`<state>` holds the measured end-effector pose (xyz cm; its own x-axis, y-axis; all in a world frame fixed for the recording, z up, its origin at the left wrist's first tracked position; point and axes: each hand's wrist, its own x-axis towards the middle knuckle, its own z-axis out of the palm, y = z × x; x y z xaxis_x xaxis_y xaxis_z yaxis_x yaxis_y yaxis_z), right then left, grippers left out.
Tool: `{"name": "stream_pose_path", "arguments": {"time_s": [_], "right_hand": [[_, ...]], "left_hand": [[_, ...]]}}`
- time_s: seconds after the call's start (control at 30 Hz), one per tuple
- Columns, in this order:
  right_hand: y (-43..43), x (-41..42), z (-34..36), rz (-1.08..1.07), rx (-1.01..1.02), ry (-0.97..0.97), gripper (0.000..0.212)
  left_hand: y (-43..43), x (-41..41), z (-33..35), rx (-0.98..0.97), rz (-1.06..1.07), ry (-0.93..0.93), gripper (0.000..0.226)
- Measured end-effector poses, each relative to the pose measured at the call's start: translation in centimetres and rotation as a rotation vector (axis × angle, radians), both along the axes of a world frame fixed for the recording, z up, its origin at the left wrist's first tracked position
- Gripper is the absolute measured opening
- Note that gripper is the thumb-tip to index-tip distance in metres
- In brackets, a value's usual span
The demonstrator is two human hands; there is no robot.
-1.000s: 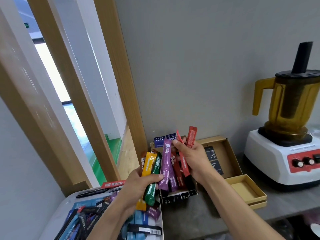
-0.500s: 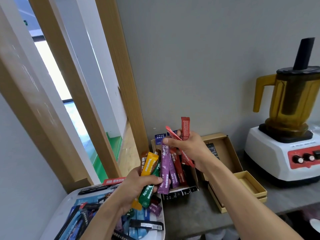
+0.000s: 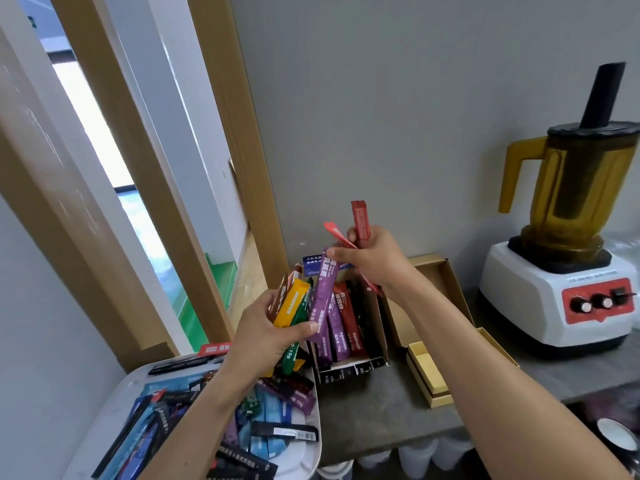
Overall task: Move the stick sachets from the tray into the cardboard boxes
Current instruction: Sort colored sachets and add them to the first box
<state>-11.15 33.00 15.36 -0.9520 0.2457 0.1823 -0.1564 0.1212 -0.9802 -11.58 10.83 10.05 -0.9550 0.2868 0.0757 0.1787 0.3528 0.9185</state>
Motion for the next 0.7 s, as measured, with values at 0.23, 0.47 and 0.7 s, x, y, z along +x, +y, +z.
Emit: {"name": "stream_pose_path", "arguments": {"time_s": [0.23, 0.47, 0.7], "right_hand": [[1.6, -1.6, 0.9, -0.054, 0.989, 0.003, 0.017], [0.1, -2.4, -1.6, -0.099, 1.452, -0.043, 0.037], [-0.9, -3.0, -3.6, -0.030, 1.053, -0.218, 0.019]], "left_hand": [[-0.4, -0.2, -1.8, 0.165, 0.141, -0.066, 0.052], [-0.1, 0.2, -1.9, 0.190, 0.135, -0.076, 0.046], [-0.1, -0.1, -1.9, 0.215, 0.130, -0.073, 0.047]]}}
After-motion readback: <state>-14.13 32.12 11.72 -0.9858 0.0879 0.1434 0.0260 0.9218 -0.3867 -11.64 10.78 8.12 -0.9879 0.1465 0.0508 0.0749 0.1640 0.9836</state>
